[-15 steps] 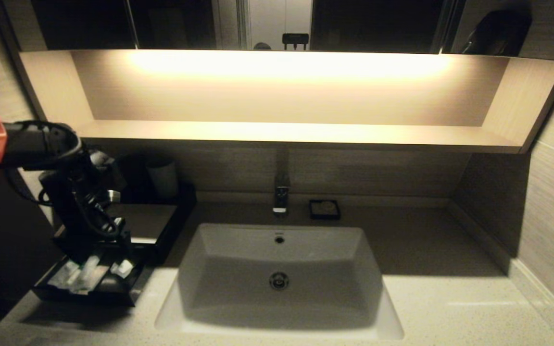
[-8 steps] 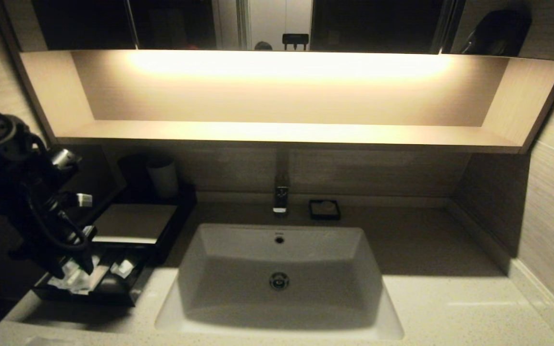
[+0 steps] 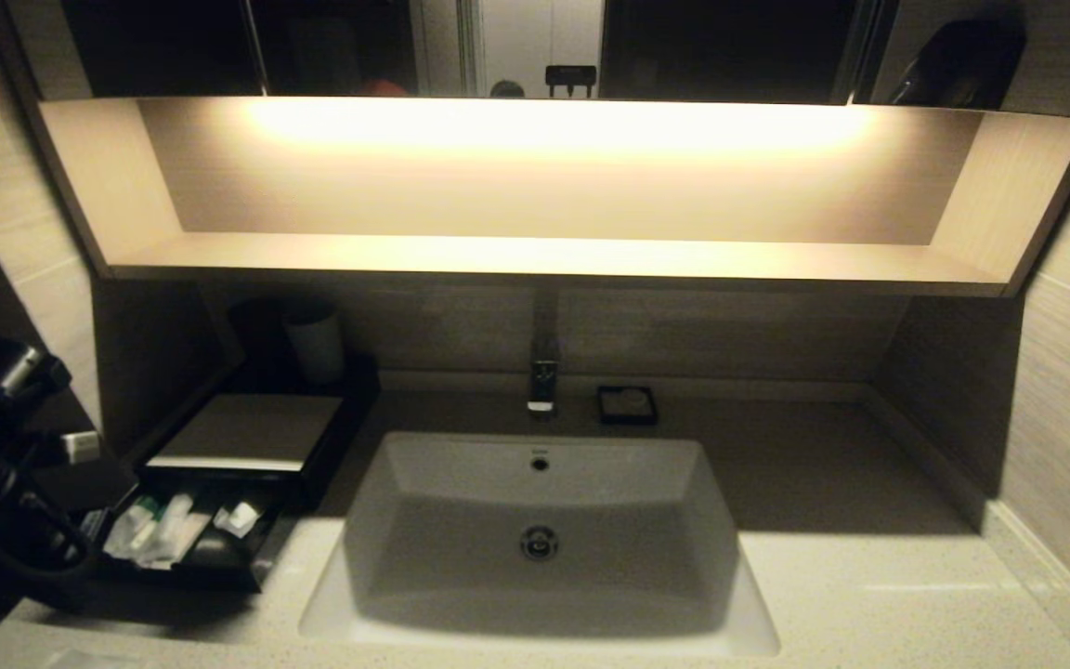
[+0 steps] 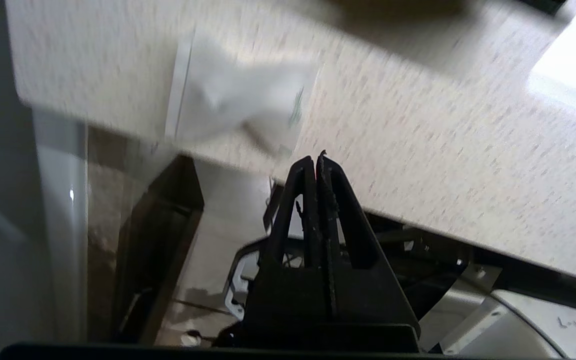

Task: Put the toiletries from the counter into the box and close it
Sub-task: Pick up the bathroom toiletry

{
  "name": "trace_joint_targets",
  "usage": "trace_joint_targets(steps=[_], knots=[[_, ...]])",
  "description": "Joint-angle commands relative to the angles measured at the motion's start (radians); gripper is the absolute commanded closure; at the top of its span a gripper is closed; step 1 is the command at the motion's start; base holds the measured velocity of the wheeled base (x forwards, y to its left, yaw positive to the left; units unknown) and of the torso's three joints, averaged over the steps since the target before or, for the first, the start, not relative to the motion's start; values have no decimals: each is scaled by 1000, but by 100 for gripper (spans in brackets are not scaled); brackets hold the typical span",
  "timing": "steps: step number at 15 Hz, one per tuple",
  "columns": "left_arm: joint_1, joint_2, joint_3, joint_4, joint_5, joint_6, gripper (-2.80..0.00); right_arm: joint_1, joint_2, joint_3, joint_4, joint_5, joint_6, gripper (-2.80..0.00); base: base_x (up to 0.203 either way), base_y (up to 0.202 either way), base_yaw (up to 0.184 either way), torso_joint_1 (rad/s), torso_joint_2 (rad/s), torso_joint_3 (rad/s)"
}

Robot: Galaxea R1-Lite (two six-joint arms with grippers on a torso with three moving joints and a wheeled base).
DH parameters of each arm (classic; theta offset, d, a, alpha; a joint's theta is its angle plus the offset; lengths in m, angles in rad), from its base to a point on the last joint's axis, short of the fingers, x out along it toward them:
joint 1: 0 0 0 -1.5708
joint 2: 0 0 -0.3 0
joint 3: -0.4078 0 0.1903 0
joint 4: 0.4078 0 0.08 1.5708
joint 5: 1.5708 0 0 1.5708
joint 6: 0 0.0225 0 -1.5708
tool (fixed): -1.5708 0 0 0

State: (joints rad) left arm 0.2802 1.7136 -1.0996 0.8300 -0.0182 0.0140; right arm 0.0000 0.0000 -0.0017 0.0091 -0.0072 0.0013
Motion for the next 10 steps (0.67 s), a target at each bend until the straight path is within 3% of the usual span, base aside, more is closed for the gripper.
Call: trace_joint_targets(steps=[1, 5, 10], knots=[[36, -41, 53, 0, 1, 1, 0, 0, 0, 0, 0, 0, 0, 0, 0, 0, 0, 0, 0, 0], [106, -43, 140, -83, 1, 35, 0, 0, 0, 0, 0, 0, 0, 0, 0, 0, 0, 0, 0, 0], [114, -66, 267, -226, 1, 99, 0, 0, 0, 0, 0, 0, 0, 0, 0, 0, 0, 0, 0, 0]])
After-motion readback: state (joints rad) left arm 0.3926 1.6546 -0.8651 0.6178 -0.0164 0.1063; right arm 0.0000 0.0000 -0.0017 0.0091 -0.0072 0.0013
